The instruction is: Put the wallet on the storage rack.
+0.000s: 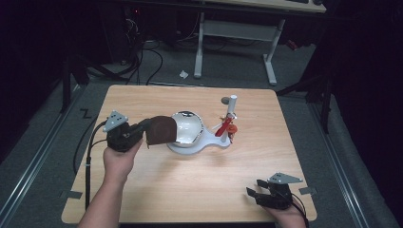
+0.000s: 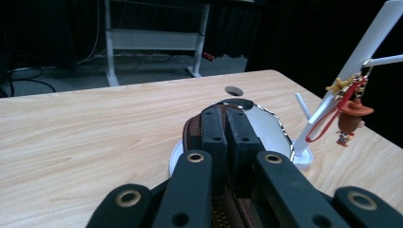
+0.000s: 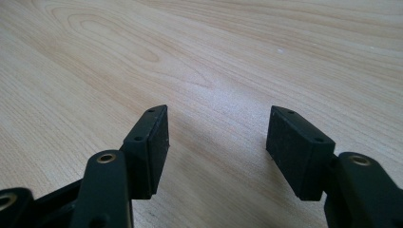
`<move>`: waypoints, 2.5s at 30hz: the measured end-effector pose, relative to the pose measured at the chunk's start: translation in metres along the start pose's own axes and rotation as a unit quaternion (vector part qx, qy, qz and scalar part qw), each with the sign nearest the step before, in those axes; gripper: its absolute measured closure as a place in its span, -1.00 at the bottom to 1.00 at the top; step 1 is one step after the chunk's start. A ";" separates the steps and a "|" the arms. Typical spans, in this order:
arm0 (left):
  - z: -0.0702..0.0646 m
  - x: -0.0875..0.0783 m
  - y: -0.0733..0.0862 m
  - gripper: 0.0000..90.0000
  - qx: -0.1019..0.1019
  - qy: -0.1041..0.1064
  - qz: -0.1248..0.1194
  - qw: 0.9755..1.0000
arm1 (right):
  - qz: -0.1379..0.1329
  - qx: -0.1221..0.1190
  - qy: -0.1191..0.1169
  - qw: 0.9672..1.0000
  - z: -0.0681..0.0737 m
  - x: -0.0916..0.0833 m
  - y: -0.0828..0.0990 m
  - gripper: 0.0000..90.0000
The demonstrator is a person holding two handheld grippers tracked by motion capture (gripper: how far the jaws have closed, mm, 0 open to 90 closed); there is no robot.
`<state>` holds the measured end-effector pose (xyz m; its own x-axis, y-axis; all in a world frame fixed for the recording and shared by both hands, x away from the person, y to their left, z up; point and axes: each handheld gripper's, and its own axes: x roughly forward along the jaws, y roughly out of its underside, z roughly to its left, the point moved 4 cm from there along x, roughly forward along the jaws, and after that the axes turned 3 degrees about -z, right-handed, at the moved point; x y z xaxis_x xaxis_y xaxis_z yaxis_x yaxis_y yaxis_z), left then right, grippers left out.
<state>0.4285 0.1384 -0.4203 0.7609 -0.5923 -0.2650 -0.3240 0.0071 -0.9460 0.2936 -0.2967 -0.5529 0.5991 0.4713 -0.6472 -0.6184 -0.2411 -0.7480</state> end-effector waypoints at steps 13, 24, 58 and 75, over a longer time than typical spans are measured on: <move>-0.002 0.024 -0.010 0.94 0.004 -0.006 0.016 1.000 | -0.002 0.002 0.001 1.000 -0.002 -0.001 0.000 -0.10; -0.007 0.045 -0.007 0.94 0.020 -0.020 0.045 0.999 | -0.003 0.003 0.001 1.000 -0.003 -0.002 0.000 -0.10; -0.034 0.093 0.008 0.90 0.045 -0.062 0.086 0.993 | 0.002 -0.004 -0.004 1.000 0.000 0.000 0.000 -0.10; -0.036 0.090 0.005 0.50 0.040 -0.039 0.073 0.996 | 0.003 -0.004 -0.004 1.000 0.000 0.000 0.000 -0.10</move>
<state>0.4751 0.0563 -0.4426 0.7514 -0.5162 -0.4111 -0.3908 0.1539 -0.9075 0.2932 -0.2967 -0.5532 0.5919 0.4768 -0.6499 -0.6176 -0.2500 -0.7457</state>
